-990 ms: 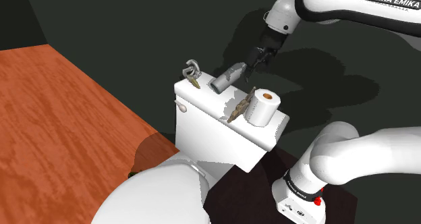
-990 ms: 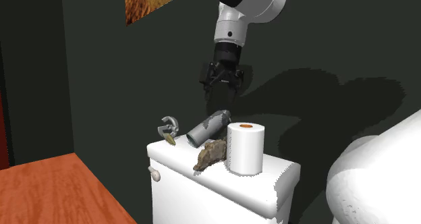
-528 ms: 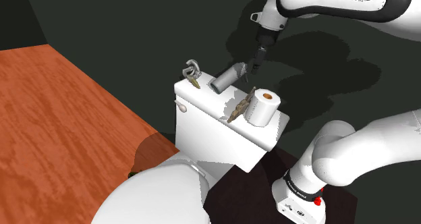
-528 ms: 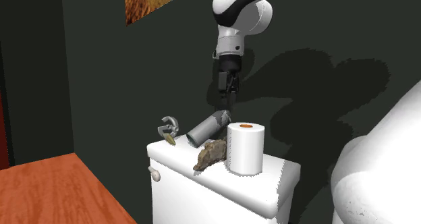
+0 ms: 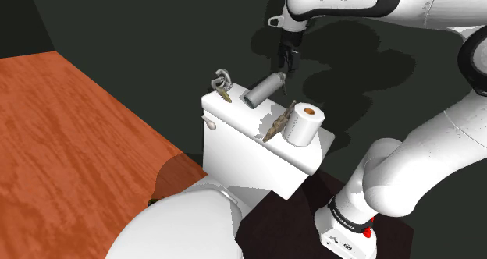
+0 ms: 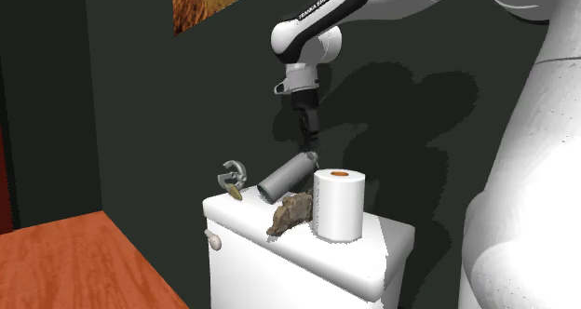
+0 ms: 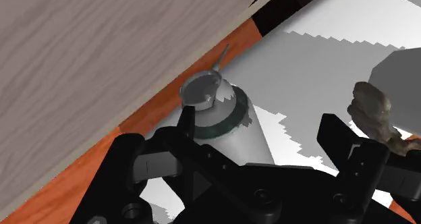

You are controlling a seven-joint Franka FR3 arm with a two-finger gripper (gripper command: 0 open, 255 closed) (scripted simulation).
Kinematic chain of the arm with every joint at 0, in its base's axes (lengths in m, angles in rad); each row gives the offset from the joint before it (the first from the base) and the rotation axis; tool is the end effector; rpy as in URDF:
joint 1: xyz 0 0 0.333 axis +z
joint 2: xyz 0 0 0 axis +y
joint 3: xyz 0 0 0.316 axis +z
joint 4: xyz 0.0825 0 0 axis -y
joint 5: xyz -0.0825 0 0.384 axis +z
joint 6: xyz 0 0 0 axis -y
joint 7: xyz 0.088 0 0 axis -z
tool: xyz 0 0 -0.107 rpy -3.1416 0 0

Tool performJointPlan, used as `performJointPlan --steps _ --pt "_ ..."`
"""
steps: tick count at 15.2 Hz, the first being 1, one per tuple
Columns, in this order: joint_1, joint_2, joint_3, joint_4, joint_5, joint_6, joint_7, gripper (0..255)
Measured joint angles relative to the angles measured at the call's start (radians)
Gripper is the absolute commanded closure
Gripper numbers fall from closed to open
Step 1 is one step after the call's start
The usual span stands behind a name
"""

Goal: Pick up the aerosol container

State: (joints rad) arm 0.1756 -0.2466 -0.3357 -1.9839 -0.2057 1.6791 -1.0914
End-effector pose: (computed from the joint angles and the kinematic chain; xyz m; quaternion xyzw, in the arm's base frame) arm 0.4691 -0.1097 0.5587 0.8817 0.4664 -0.0642 0.0297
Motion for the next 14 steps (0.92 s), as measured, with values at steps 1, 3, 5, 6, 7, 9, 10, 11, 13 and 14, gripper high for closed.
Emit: performJointPlan --steps 1,3,5,6,7,9,10,11,13,14 --pt "0.008 0.038 -0.007 0.036 -0.008 -0.006 -0.072 0" --pt "0.014 0.071 -0.012 0.046 -0.016 0.020 -0.126 0" --pt "0.013 0.079 -0.014 0.028 -0.019 0.050 -0.139 0" --pt "0.013 0.076 -0.014 0.017 -0.021 0.063 -0.142 0" --pt "0.012 0.077 -0.014 0.004 -0.021 0.077 -0.141 0" --pt "0.012 0.085 -0.015 -0.014 -0.021 0.100 -0.137 0" --pt "0.011 0.084 -0.015 -0.023 -0.022 0.107 -0.135 0" --pt "0.010 0.084 -0.015 -0.025 -0.022 0.110 -0.137 255" --pt "0.008 0.086 -0.018 -0.026 -0.022 0.112 -0.139 255" --pt "0.008 0.087 -0.018 -0.026 -0.021 0.113 -0.139 255"
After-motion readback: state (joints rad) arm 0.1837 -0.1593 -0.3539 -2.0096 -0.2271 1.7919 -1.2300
